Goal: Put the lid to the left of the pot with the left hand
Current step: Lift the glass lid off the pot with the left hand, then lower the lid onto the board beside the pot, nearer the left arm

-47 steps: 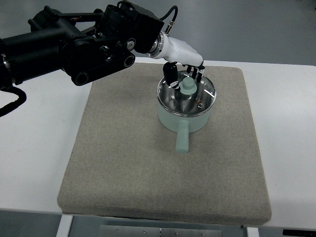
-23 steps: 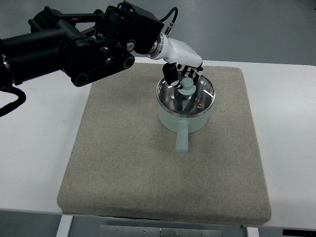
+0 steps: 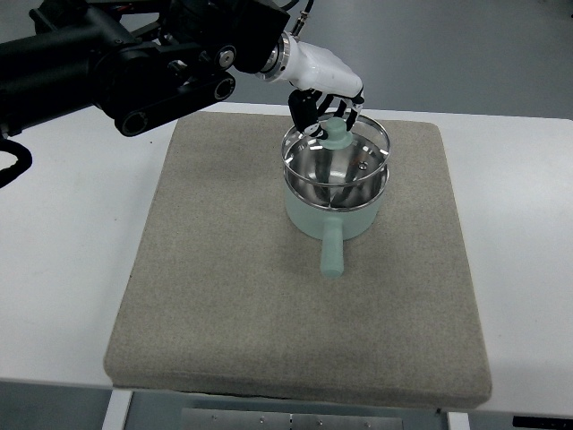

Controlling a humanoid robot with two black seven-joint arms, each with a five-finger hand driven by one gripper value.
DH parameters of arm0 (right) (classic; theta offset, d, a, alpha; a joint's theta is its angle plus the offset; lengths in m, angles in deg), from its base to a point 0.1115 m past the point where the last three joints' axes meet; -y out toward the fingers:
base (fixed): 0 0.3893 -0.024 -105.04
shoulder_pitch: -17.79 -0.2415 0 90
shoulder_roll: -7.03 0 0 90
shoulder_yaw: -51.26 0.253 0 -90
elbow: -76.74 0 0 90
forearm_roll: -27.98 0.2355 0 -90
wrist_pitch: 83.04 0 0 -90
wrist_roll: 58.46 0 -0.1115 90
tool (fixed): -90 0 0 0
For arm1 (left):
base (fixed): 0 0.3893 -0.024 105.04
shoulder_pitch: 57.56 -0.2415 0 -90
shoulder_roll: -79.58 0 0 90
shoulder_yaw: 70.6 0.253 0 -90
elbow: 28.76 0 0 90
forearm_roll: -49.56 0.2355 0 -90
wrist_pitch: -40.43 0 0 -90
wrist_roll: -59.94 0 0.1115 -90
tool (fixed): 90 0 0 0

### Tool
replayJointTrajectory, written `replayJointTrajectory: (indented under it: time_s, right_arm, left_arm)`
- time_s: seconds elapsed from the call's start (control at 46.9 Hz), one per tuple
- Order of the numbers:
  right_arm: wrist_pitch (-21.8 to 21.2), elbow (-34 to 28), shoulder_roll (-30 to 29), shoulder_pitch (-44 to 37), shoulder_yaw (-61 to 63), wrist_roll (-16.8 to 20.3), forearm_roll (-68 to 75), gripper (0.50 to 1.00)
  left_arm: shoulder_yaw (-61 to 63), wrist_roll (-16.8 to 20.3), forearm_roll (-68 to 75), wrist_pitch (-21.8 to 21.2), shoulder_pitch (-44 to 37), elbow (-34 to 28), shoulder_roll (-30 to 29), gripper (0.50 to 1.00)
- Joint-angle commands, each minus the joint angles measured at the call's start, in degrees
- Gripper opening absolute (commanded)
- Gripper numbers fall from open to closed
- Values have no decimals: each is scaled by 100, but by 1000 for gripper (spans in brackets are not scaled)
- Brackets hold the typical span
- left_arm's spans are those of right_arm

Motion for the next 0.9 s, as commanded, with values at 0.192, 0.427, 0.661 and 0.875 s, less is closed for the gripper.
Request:
replayJointTrajectory:
  time_s: [0.192, 0.427, 0.661, 0.875]
  right_arm:
    - [-1, -2, 0, 0, 0, 0, 0, 924]
    - [-1, -2, 0, 0, 0, 0, 0, 924]
    - [-1, -2, 0, 0, 0, 0, 0, 924]
    - [-1, -2, 0, 0, 0, 0, 0, 924]
  left_arm:
    - [157, 1, -38, 9, 219, 0, -566, 500]
    - [500, 19, -12, -88, -105, 0, -1269, 500]
    - [527, 19, 14, -580, -887, -62, -1419, 500]
    - [518, 19, -21, -765, -1108, -70, -1419, 500]
